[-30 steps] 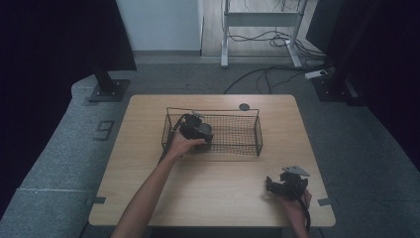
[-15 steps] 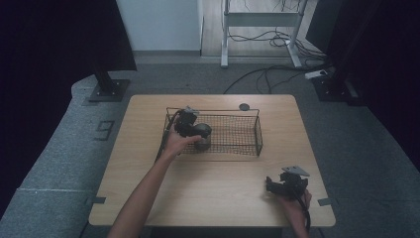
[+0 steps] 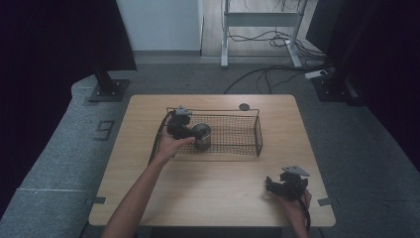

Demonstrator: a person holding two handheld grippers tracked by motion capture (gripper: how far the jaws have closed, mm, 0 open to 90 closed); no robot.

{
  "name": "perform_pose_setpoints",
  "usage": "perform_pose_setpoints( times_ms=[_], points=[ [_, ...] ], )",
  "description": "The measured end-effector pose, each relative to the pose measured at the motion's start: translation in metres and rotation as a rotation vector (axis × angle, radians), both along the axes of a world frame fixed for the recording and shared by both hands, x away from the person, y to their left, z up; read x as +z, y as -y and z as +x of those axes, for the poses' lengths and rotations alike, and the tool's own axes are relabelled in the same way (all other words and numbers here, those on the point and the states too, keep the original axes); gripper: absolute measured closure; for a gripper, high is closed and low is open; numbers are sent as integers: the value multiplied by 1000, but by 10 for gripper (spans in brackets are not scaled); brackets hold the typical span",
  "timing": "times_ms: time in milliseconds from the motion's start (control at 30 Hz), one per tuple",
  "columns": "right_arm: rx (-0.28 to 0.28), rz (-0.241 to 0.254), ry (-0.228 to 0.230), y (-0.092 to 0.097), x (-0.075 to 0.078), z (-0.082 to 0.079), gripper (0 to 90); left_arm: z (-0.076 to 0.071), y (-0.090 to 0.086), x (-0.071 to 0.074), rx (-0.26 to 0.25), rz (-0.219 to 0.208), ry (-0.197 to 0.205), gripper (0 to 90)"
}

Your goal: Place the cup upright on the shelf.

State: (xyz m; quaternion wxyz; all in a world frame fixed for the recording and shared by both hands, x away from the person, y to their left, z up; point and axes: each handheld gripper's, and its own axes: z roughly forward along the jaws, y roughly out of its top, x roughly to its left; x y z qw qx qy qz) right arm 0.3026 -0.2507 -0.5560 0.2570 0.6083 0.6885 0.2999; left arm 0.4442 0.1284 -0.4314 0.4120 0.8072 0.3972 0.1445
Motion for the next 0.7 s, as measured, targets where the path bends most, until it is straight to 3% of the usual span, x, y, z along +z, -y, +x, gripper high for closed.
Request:
perform_pose_setpoints(
  times_ms=[333,700],
  points=[
    [1,-2,0,0,0,0,50,-28,-22,-2,-12,-36,4,142],
    [-1,1,-1,0,0,0,50,-73,-43,-13,-24,-36,39,145]
  ],
)
